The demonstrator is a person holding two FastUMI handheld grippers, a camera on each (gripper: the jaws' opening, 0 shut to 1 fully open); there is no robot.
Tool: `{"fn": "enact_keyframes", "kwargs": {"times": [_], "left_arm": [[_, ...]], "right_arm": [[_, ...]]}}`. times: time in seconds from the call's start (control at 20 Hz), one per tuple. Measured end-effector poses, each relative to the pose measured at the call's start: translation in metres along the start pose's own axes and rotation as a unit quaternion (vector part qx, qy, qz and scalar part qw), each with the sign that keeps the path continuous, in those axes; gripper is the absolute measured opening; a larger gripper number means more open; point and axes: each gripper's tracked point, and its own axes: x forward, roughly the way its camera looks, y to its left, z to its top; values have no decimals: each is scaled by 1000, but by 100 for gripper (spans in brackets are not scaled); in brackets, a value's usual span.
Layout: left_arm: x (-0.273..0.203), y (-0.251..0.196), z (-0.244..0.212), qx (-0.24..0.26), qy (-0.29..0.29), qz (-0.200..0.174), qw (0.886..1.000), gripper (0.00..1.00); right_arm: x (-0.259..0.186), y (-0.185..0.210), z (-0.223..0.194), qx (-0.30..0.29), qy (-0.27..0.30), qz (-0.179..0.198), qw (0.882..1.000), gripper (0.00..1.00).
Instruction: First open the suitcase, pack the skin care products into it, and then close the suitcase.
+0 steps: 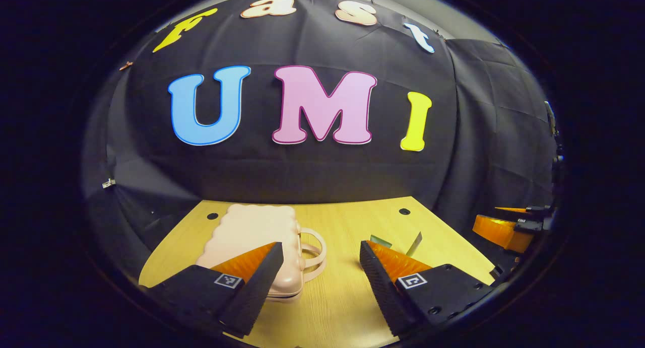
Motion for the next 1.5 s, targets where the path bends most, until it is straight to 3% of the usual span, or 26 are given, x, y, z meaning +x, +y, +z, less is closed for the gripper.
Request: {"fn": "enact_keyframes", "kwargs": {"times": [0.3,0.65,0.75,0.95,1.05,1.15,1.3,1.5], "left_arm": [[121,-12,-42,3,95,-14,995,96],[207,-5,-96,42,186,53,980,88],[217,-7,-111,43,208,59,975,75],[233,5,-131,26,231,99,968,68],[234,21,-142,7,242,133,961,47],[234,16,-139,-35,239,115,964,23],[224,10,-112,-49,218,73,972,14],[193,22,-46,-87,157,40,983,12]], "right_arm": [[32,-16,-8,-3,18,12,1000,96],[68,-27,-29,3,56,40,998,96],[76,-29,-32,4,62,48,997,96],[87,-32,-34,14,73,63,995,96],[90,-35,-37,11,78,68,995,97],[90,-34,-42,7,90,72,993,98],[87,-33,-39,-1,88,65,994,97],[78,-12,-26,-5,77,57,995,98]]}}
